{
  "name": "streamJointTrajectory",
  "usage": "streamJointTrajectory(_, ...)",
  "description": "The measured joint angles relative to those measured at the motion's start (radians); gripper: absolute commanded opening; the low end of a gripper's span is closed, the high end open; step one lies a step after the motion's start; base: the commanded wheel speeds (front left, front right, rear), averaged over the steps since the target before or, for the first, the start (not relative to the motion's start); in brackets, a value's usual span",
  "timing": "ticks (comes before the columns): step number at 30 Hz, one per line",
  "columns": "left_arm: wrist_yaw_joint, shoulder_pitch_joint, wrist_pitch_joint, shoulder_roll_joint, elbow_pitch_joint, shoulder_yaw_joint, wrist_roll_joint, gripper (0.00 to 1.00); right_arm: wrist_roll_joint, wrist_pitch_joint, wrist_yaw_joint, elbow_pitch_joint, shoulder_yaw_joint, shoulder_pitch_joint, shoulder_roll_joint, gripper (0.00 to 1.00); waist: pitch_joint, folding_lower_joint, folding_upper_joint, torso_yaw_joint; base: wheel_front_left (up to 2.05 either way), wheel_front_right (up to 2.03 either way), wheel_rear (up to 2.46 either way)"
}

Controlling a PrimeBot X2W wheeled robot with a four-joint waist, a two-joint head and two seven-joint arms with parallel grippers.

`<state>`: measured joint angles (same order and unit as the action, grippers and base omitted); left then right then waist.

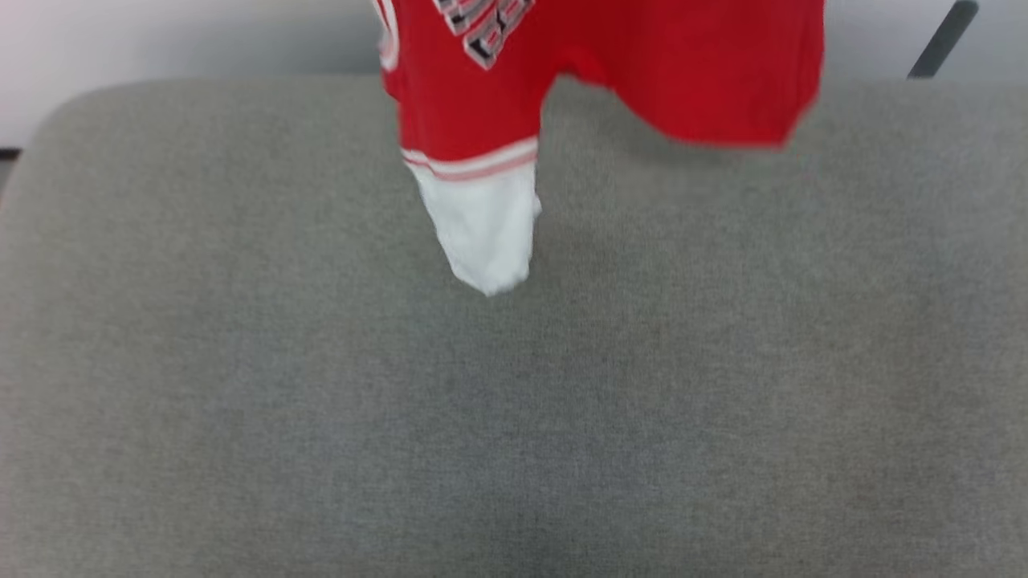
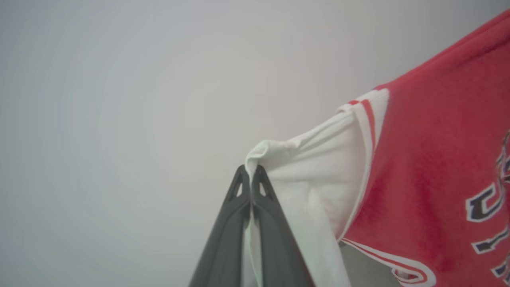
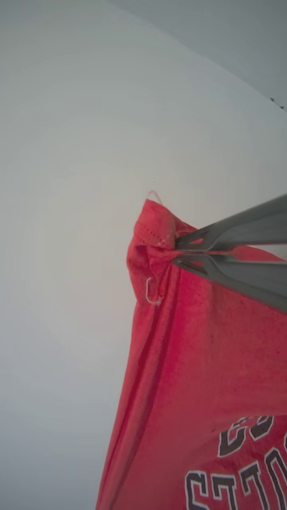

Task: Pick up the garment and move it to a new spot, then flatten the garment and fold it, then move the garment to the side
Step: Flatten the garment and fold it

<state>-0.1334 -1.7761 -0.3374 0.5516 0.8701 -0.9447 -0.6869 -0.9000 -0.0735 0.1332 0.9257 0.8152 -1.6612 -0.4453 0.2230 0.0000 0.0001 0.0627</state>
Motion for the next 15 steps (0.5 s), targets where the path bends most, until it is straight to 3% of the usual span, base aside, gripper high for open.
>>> streamJointTrajectory(7, 0.002, -0.152, 0.161, 0.003, 0.058, -0.013, 0.067, 0.0, 0.106, 0.144, 0.0, 0.027, -0.011, -0.111, 0.024, 0.0, 0.129, 0.0, 0.0, -0.006, 0.0, 0.0, 0.0)
streamJointTrajectory(15, 0.054, -0.323, 0.391, -0.033, 0.126, 0.001, 0.137, 0.0, 0.238, 0.295, -0.001, 0.115, -0.048, -0.25, 0.072, 0.0, 0.321, 0.0, 0.0, -0.014, 0.0, 0.0, 0.0)
